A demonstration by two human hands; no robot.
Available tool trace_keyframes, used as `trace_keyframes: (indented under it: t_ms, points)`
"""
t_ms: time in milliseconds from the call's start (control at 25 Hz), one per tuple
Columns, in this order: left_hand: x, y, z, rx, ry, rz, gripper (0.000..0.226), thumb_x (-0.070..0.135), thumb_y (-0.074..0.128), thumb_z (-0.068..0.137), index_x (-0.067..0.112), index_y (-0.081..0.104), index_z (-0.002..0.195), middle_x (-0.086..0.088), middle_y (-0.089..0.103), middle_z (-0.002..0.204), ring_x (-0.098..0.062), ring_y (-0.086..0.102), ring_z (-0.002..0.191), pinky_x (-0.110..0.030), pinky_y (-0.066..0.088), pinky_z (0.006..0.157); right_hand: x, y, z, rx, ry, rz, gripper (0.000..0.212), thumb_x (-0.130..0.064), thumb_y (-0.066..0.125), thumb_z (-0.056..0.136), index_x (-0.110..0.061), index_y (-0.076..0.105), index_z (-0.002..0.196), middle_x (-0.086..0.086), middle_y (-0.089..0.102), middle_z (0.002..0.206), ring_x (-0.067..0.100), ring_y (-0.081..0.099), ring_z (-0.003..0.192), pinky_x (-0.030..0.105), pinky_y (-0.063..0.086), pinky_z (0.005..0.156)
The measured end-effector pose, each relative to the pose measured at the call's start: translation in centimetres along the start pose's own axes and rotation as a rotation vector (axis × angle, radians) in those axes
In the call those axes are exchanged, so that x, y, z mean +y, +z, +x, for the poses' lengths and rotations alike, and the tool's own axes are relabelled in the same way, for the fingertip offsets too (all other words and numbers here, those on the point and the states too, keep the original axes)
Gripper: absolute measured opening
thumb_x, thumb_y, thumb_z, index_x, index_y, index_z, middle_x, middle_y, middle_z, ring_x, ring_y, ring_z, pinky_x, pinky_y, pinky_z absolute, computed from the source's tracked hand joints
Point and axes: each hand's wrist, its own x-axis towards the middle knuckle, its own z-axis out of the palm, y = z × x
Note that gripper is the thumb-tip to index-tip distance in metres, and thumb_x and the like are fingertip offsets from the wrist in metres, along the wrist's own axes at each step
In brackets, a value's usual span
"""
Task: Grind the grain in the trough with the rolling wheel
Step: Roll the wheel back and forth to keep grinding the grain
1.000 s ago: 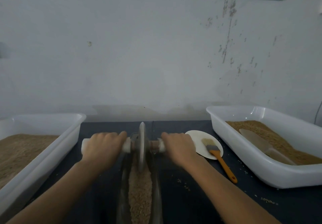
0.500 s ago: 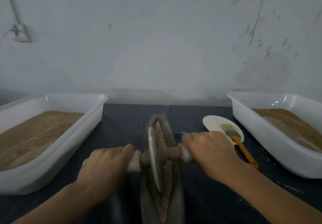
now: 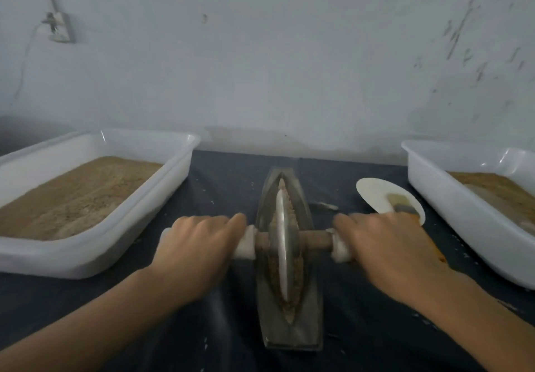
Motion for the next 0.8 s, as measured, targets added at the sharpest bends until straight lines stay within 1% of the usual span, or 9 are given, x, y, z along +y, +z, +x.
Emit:
trace_keyframes:
  t_ms: [120,200,280,400,480,560,640,720,800]
  points:
    - [0.1,-0.9,0.0,-0.043,0.06,0.07,0.055,0.023,0.082,0.04,0.025,0.042,0.078,0.008,0.049,0.06,-0.016,0.049,0.045,-0.026,0.018,0.043,-0.1,-0.2,-1.5,-0.125,0.055,0.085,0.053,-0.023,0.087,0.041,-0.024,0.045,0.073,-0.005,0.051,0.055,0.018,0.049,0.04,0.024,0.022,0.037]
    - [-0.4,0.5,2.3,-0.126,0.005,0.12,0.047,0.027,0.081,0.052,0.025,0.044,0.082,0.006,0.054,0.066,-0.016,0.054,0.052,-0.029,0.025,0.046,0.7,1.2,1.3,-0.215,0.112,0.007,0.036,-0.031,0.077,0.065,-0.026,0.046,0.083,-0.004,0.06,0.072,0.022,0.059,0.058,0.03,0.033,0.045]
    - [-2.0,3.0,5.9,-0.15,-0.122,0.115,0.032,0.031,0.067,0.077,0.024,0.041,0.093,0.005,0.059,0.082,-0.02,0.059,0.068,-0.031,0.032,0.054,1.9,3.3,5.8,-0.208,0.161,-0.057,0.026,-0.032,0.065,0.08,-0.025,0.046,0.095,-0.003,0.064,0.089,0.025,0.063,0.076,0.032,0.031,0.055]
    - [-4.2,5.9,9.6,-0.15,-0.243,0.023,0.025,0.035,0.058,0.088,0.023,0.039,0.099,0.005,0.061,0.094,-0.017,0.057,0.074,-0.031,0.039,0.06,3.4,5.4,11.1,-0.165,0.158,-0.154,0.027,-0.029,0.066,0.08,-0.021,0.05,0.1,-0.002,0.066,0.091,0.025,0.064,0.078,0.031,0.029,0.055]
    - [-4.5,6.4,9.8,-0.124,-0.254,-0.003,0.029,0.036,0.06,0.086,0.025,0.035,0.094,0.006,0.061,0.091,-0.014,0.049,0.068,-0.029,0.033,0.058,3.5,5.8,11.1,-0.161,0.138,-0.136,0.027,-0.027,0.068,0.078,-0.02,0.051,0.097,-0.002,0.065,0.086,0.023,0.063,0.072,0.031,0.03,0.052]
    - [-3.9,5.6,8.5,-0.096,-0.165,0.02,0.035,0.034,0.065,0.08,0.026,0.032,0.089,0.007,0.058,0.082,-0.015,0.046,0.062,-0.029,0.028,0.054,3.1,6.0,8.4,-0.182,0.138,-0.049,0.026,-0.028,0.068,0.077,-0.023,0.047,0.091,-0.003,0.063,0.08,0.024,0.061,0.068,0.031,0.033,0.052]
    - [-3.2,3.9,6.8,0.002,0.015,0.03,0.038,0.026,0.074,0.067,0.022,0.04,0.083,0.004,0.053,0.07,-0.019,0.049,0.055,-0.028,0.027,0.051,2.5,5.7,4.8,-0.237,0.182,0.111,0.026,-0.036,0.064,0.079,-0.027,0.043,0.09,-0.003,0.062,0.079,0.024,0.06,0.069,0.035,0.041,0.055]
    - [-2.4,1.9,5.6,0.051,0.122,0.059,0.039,0.019,0.078,0.057,0.019,0.049,0.082,0.002,0.052,0.069,-0.021,0.05,0.056,-0.028,0.032,0.052,2.0,5.0,1.9,-0.279,0.252,0.253,0.025,-0.045,0.061,0.08,-0.03,0.042,0.089,-0.004,0.062,0.078,0.022,0.06,0.071,0.038,0.047,0.061]
    - [-1.5,0.7,4.9,0.033,0.122,0.106,0.035,0.016,0.078,0.057,0.016,0.053,0.081,-0.001,0.053,0.07,-0.024,0.05,0.059,-0.033,0.039,0.056,1.7,4.0,0.5,-0.252,0.284,0.312,0.025,-0.045,0.063,0.079,-0.031,0.042,0.084,-0.006,0.059,0.075,0.019,0.058,0.068,0.039,0.046,0.059]
